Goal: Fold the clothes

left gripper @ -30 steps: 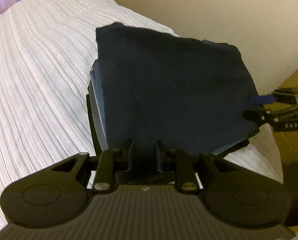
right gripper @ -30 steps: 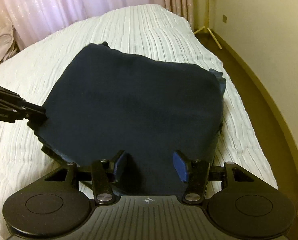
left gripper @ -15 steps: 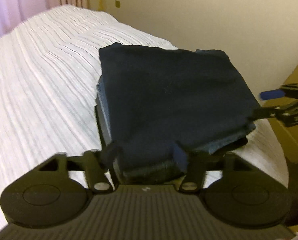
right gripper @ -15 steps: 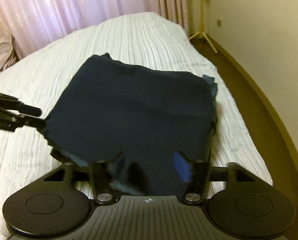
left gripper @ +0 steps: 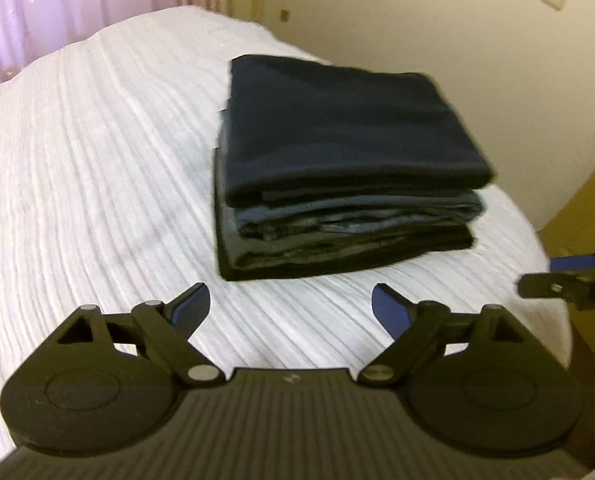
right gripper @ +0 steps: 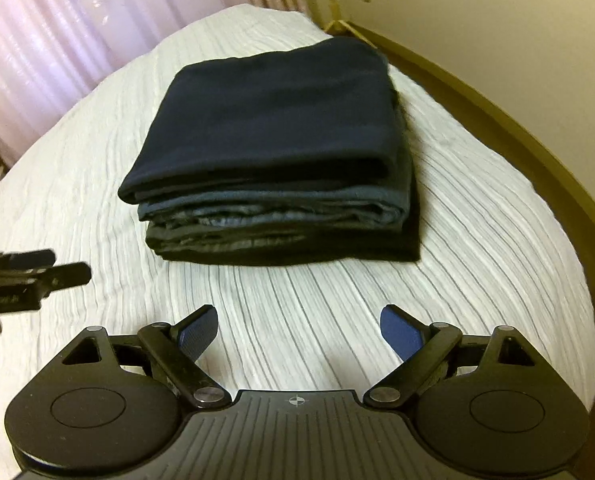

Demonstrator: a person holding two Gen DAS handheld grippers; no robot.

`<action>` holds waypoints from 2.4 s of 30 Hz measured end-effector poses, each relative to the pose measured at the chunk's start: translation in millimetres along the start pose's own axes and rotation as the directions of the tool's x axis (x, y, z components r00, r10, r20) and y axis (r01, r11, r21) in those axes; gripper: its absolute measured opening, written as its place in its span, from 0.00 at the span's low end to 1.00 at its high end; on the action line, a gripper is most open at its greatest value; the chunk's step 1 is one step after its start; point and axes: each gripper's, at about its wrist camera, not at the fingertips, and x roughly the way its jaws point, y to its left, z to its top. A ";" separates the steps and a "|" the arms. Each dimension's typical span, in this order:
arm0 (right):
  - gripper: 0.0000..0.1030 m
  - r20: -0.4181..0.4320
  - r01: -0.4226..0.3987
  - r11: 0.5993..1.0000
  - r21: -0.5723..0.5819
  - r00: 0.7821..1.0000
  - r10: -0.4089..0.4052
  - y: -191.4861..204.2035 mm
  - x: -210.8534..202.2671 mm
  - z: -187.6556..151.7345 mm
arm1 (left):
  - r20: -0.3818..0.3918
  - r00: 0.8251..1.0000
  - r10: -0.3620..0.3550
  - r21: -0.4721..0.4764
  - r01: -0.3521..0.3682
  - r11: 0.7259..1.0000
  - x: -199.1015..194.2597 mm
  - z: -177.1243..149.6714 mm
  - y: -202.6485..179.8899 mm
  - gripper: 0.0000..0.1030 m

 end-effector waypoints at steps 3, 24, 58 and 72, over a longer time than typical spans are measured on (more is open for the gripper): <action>0.88 0.016 0.024 0.999 0.026 1.000 -0.024 3.3 -12.4 -7.0 | -0.009 1.000 -0.019 0.032 0.019 0.999 -14.8 -9.2 -7.9 0.83; 0.88 0.086 0.097 0.995 0.020 0.991 -0.099 63.4 -64.6 -6.5 | -0.007 1.000 0.026 0.004 -0.026 1.000 -73.8 -6.5 -22.8 0.88; 0.88 0.084 0.085 0.996 0.020 0.993 -0.087 85.7 -65.8 -26.8 | 0.011 0.994 0.109 -0.009 -0.109 0.994 -80.1 -18.3 -17.1 0.88; 0.88 0.085 0.094 0.996 0.010 0.992 -0.094 77.5 -65.2 -18.7 | 0.004 0.995 0.102 0.019 -0.102 0.995 -68.6 -11.9 -28.5 0.88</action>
